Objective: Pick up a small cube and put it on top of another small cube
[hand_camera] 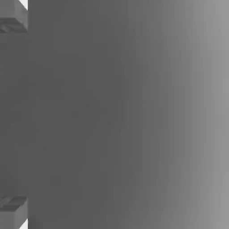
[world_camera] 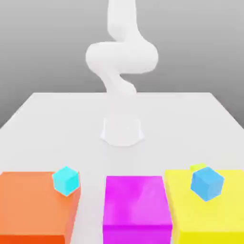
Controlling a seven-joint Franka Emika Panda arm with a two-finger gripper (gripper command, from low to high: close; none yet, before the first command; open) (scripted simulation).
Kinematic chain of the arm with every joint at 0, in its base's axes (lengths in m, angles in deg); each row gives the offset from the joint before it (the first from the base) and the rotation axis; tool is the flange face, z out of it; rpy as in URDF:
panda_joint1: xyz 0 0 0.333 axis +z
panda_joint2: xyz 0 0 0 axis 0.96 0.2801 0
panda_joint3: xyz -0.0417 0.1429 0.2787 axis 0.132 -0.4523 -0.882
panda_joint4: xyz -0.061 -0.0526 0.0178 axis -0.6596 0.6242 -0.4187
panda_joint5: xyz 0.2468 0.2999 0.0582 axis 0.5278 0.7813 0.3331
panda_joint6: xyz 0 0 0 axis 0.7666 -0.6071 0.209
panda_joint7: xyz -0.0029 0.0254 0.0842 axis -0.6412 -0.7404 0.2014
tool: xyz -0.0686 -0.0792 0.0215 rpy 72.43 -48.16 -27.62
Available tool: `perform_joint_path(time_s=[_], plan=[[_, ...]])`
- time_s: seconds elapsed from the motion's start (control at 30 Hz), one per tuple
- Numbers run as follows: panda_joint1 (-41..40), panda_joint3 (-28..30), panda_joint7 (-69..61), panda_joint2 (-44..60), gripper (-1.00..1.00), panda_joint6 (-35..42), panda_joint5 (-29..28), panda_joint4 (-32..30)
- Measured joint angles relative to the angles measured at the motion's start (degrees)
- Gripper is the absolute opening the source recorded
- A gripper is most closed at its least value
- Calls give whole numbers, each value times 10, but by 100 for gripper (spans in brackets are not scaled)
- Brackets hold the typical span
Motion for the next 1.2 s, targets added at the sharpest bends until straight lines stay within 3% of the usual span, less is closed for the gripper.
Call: perform_joint_path(time_s=[0.5,0.67,0.9,1.17,1.2], plan=[[50,-227,219,326,0,-211,-61,-203],[117,-271,255,421,0,-282,-34,-266],[153,-208,339,497,0,-335,-133,-255],[280,-52,429,581,0,-398,-255,-236],[289,-41,433,587,-100,-402,-261,-236]])
